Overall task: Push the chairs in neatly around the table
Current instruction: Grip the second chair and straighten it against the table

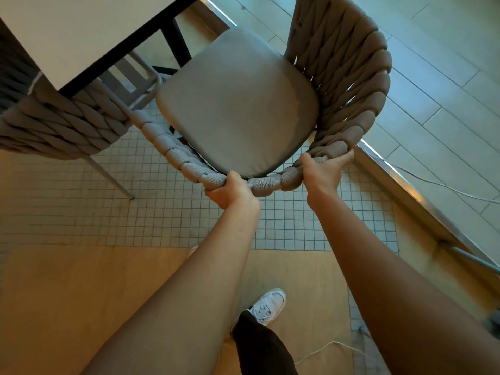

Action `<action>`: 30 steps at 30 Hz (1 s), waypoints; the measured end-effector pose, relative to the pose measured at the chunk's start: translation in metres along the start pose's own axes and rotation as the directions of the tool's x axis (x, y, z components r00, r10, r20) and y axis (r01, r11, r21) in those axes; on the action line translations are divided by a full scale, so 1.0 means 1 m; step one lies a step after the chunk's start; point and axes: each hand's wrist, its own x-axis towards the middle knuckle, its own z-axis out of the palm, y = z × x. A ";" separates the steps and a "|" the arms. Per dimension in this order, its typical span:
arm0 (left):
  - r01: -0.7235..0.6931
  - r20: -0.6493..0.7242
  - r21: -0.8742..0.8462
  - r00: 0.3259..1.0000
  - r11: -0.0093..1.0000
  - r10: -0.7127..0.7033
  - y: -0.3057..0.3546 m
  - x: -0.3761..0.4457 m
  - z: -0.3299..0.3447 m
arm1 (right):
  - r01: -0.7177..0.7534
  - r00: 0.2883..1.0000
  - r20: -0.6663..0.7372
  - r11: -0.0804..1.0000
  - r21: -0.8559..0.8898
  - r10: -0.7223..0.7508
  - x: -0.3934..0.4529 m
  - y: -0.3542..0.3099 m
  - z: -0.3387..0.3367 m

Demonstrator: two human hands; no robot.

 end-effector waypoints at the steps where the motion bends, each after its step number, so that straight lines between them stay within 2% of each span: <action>1: -0.001 -0.011 -0.007 1.000 1.000 0.001 -0.001 0.000 0.001 | -0.007 1.000 -0.013 0.999 0.040 0.007 0.008 -0.007 -0.003; 4: -0.005 -0.025 -0.037 1.000 0.999 0.004 -0.004 0.002 0.003 | -0.027 0.996 -0.078 0.994 0.105 0.035 0.031 -0.028 -0.007; 8: -0.003 -0.043 -0.072 0.999 0.997 0.000 -0.006 0.007 0.007 | -0.002 0.992 -0.127 0.999 0.040 0.007 0.046 -0.031 -0.004; 21: -0.045 -0.022 -0.063 0.999 0.997 0.044 -0.007 0.009 -0.002 | 0.006 0.991 -0.130 1.000 -0.027 -0.009 0.040 -0.028 -0.009; 23: -0.069 -0.001 -0.015 0.998 0.998 0.069 -0.007 0.010 -0.008 | 0.019 0.991 -0.130 0.999 -0.026 -0.022 0.040 -0.024 -0.010; 25: -0.175 0.041 0.189 0.985 0.966 0.170 -0.008 0.011 -0.016 | 0.027 0.992 -0.126 0.999 -0.041 -0.032 0.038 -0.025 -0.011; 26: -0.280 0.096 0.360 0.960 0.890 0.263 -0.009 0.013 -0.022 | 0.060 0.989 -0.126 0.992 -0.111 -0.074 0.036 -0.026 -0.011; 27: -0.422 0.178 0.516 0.904 0.746 0.389 -0.009 0.018 -0.029 | 0.125 0.980 -0.121 0.956 -0.266 -0.161 0.033 -0.026 -0.011; 28: -0.586 0.298 0.609 0.794 0.535 0.530 -0.009 0.024 -0.036 | 0.216 0.953 -0.089 0.858 -0.467 -0.289 0.029 -0.025 -0.011; 29: -0.726 0.448 0.623 0.637 0.292 0.627 -0.006 0.031 -0.042 | 0.325 0.901 -0.013 0.697 -0.639 -0.433 0.025 -0.024 -0.012; 30: -0.817 0.602 0.574 0.466 0.055 0.648 0.000 0.037 -0.047 | 0.449 0.826 0.125 0.508 -0.735 -0.549 0.021 -0.023 -0.014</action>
